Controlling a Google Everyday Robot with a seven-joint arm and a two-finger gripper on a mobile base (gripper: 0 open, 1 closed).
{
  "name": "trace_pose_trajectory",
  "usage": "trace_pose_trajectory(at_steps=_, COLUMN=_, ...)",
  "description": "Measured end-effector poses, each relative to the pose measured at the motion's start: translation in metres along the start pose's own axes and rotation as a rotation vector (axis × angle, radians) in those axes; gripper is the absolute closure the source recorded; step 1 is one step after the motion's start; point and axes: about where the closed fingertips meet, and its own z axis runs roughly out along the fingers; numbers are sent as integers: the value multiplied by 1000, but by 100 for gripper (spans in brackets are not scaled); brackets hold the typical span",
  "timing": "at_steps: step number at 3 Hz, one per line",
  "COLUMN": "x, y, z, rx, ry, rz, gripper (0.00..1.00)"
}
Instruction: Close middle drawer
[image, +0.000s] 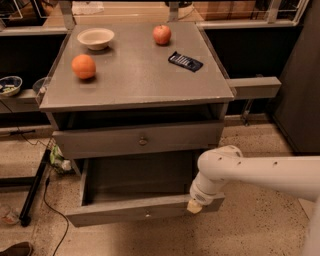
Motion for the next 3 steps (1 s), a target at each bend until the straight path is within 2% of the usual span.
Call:
trace_pose_trajectory(at_steps=1, x=-11, y=-16, z=22, rx=2, ry=-22, rz=12, gripper=100)
trace_pose_trajectory(at_steps=2, x=-15, y=-24, z=32, rx=1, ry=-51, rz=22, gripper=100)
trace_pose_trajectory(at_steps=3, x=-15, y=-23, z=32, rx=1, ry=-51, rz=22, gripper=100)
